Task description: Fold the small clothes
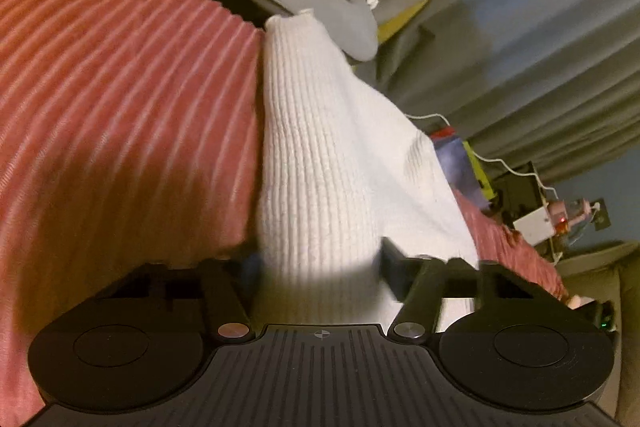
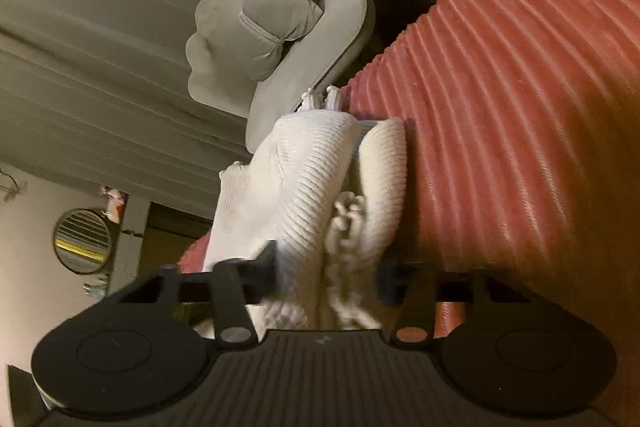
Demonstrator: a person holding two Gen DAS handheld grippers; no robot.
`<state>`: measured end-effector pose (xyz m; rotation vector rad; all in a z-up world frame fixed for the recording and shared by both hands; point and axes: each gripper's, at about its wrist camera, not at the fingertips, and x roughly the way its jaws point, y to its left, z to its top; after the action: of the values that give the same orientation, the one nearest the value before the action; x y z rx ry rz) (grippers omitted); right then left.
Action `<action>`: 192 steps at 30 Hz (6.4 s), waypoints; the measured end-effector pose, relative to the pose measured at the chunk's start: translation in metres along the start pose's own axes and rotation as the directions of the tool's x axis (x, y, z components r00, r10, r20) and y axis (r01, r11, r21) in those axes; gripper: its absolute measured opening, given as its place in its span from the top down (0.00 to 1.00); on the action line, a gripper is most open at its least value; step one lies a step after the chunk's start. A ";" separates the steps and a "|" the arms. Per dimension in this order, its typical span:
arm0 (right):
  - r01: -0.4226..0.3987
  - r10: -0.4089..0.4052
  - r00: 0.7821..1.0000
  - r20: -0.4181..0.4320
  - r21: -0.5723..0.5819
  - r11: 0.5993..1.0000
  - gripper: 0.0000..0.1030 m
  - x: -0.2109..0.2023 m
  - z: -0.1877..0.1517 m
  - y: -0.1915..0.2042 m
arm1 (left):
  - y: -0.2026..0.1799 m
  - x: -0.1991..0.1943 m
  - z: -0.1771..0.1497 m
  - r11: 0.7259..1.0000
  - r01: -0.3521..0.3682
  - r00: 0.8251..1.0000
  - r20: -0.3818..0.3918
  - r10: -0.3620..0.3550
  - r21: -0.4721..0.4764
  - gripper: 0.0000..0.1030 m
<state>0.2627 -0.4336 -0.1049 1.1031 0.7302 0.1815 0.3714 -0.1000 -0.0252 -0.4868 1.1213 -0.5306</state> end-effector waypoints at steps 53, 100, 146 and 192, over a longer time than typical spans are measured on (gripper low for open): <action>0.352 -0.351 0.925 0.143 -0.668 0.656 0.48 -0.070 -0.249 0.154 | 0.033 -0.190 -0.189 0.827 -0.553 0.831 0.146 0.537 0.100 0.12; 0.367 -0.396 0.912 0.106 -0.642 0.673 0.23 -0.119 -0.320 0.151 | 0.013 -0.209 -0.237 0.733 -0.648 0.758 0.265 0.596 0.206 0.01; 0.517 -0.578 0.805 0.130 -0.632 0.578 0.04 -0.151 -0.323 0.218 | -0.036 -0.262 -0.242 0.699 -0.657 0.754 0.246 0.609 0.283 0.00; 0.514 -0.573 0.809 0.132 -0.631 0.580 0.04 -0.150 -0.322 0.216 | -0.039 -0.262 -0.244 0.708 -0.643 0.766 0.244 0.595 0.291 0.00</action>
<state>-0.0035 -0.1646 0.0683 0.1650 0.9629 -0.0590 0.0504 0.0079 0.0965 0.1943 0.9541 -0.0890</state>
